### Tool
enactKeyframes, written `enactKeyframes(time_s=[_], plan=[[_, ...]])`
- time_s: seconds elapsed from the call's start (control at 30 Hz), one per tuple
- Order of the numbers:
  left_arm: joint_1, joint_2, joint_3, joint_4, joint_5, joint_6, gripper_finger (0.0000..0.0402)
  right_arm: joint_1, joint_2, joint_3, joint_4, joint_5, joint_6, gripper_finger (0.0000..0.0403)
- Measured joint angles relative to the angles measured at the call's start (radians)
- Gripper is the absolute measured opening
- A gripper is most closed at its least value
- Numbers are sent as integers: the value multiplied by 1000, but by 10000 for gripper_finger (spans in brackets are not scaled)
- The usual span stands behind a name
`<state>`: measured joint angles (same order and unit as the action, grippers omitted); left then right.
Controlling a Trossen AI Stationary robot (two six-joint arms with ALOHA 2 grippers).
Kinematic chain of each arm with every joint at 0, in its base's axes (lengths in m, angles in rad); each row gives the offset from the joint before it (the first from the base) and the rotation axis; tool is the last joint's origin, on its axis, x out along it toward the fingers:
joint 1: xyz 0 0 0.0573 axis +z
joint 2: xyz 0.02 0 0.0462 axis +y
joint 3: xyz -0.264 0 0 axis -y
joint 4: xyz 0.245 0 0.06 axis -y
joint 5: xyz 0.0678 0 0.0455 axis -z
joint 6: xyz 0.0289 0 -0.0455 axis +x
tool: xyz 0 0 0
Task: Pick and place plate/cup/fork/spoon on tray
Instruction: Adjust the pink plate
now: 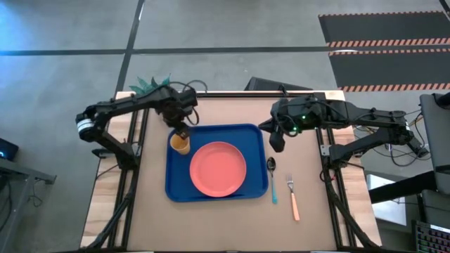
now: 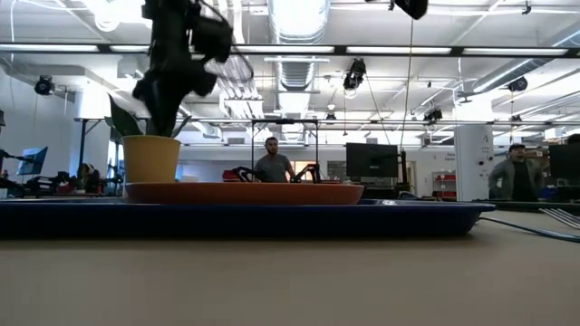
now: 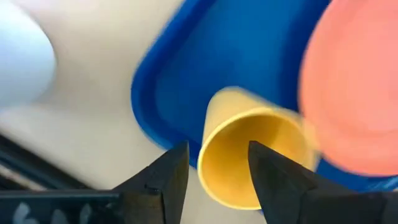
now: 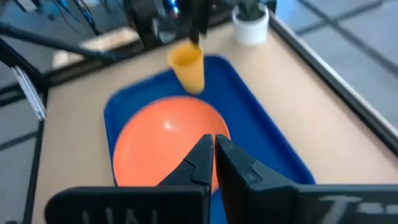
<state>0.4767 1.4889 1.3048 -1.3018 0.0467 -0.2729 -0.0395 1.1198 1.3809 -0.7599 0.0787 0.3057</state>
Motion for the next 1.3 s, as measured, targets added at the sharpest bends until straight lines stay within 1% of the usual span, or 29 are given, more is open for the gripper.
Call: enactKeyframes(time_s=[0.17,0.3,0.37,0.47,0.6,0.7,0.8,0.97,1.03,1.17,1.3], plan=[[1,-45,156,19,0,-10,149,0,0,-4,-134,0,112,9],[-7,-121,237,84,0,-42,149,11,24,-9,-330,1,251,9],[-17,-168,250,127,1,-43,149,31,52,-13,-417,-1,315,15],[-34,-251,243,187,3,-43,149,78,104,-15,-502,-16,393,32],[-63,-353,216,209,3,-58,149,141,180,-15,-561,-85,506,65],[-90,-420,177,245,3,-61,149,199,240,-16,-559,-98,590,90],[-113,-484,108,294,3,-61,149,257,297,-16,-555,-98,685,110],[-127,-575,-40,393,20,-61,149,356,377,-16,-533,-97,866,128],[-127,-604,-109,445,48,-61,149,392,405,-16,-535,-84,947,132],[-127,-643,-223,554,139,-63,149,446,468,-17,-529,-45,1104,137],[-127,-666,-289,630,203,-74,149,465,534,-17,-504,-8,1192,142]])
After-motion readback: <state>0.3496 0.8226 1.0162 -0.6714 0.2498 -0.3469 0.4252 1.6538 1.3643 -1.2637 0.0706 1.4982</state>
